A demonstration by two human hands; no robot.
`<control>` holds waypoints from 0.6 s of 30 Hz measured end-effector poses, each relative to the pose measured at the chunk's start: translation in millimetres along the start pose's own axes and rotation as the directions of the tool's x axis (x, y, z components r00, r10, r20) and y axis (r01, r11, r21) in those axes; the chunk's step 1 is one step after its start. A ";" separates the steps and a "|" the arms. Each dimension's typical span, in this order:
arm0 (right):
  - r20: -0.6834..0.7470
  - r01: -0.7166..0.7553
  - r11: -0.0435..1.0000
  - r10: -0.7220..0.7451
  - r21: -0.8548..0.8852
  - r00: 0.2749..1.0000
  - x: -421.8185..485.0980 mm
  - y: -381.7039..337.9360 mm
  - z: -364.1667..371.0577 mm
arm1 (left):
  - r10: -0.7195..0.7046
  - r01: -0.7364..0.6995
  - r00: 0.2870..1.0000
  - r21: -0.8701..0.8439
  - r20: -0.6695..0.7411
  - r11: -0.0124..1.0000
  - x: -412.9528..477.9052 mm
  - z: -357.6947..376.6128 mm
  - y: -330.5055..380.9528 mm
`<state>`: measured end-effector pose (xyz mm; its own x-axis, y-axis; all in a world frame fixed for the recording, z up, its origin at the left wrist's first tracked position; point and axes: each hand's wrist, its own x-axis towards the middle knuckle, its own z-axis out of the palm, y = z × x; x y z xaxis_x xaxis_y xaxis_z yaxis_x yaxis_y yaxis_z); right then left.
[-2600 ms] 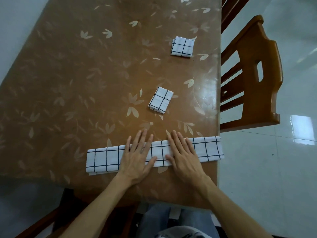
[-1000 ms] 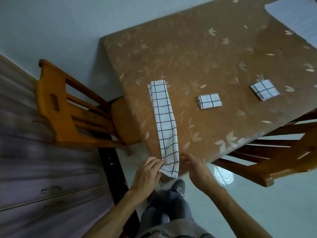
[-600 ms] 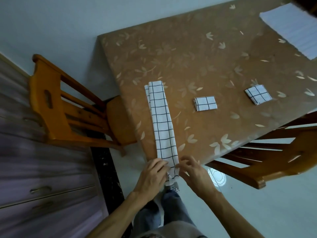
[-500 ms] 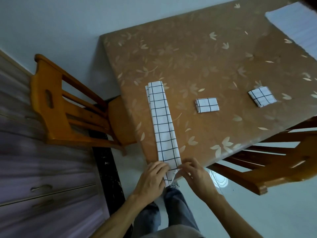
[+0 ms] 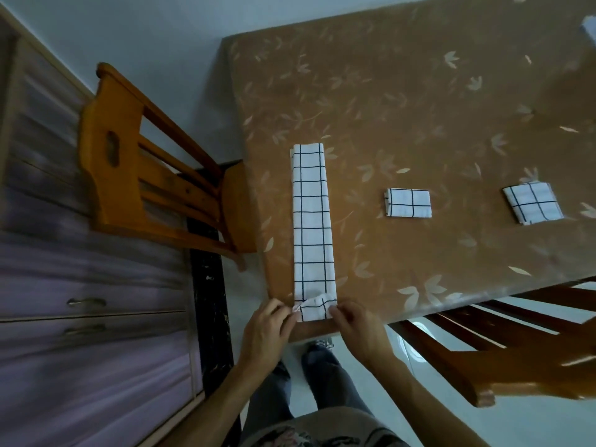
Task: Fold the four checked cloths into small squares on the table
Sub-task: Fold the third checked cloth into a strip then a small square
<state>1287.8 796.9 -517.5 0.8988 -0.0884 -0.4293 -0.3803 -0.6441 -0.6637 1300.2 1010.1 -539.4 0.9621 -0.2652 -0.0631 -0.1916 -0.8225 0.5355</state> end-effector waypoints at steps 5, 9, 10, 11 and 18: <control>0.045 -0.064 0.997 0.065 -0.038 0.997 12.4 -3.4 -6.4 | -0.146 0.149 0.988 0.058 -0.049 0.987 9.5 6.2 11.9; 0.043 -0.069 0.996 0.072 -0.057 0.997 15.5 -3.8 -9.3 | -0.192 0.194 0.981 0.099 -0.024 0.976 14.9 5.5 15.8; 0.041 -0.074 0.995 0.076 -0.059 0.996 16.4 -3.7 -8.4 | -0.181 0.182 0.983 0.112 -0.022 0.977 15.3 5.3 14.8; 0.035 -0.079 0.995 0.081 -0.064 0.996 17.6 -3.6 -7.3 | -0.166 0.168 0.986 0.123 -0.026 0.978 16.2 5.4 13.7; -0.008 -0.123 0.986 0.123 -0.108 0.992 23.0 -3.2 -3.1 | -0.278 0.278 0.960 0.194 -0.024 0.941 27.6 6.1 27.8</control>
<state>1310.3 794.6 -523.4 0.8471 -0.1729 -0.5026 -0.4621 -0.7069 -0.5356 1320.2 976.8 -531.4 0.9819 -0.0133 -0.1891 0.0493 -0.9453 0.3225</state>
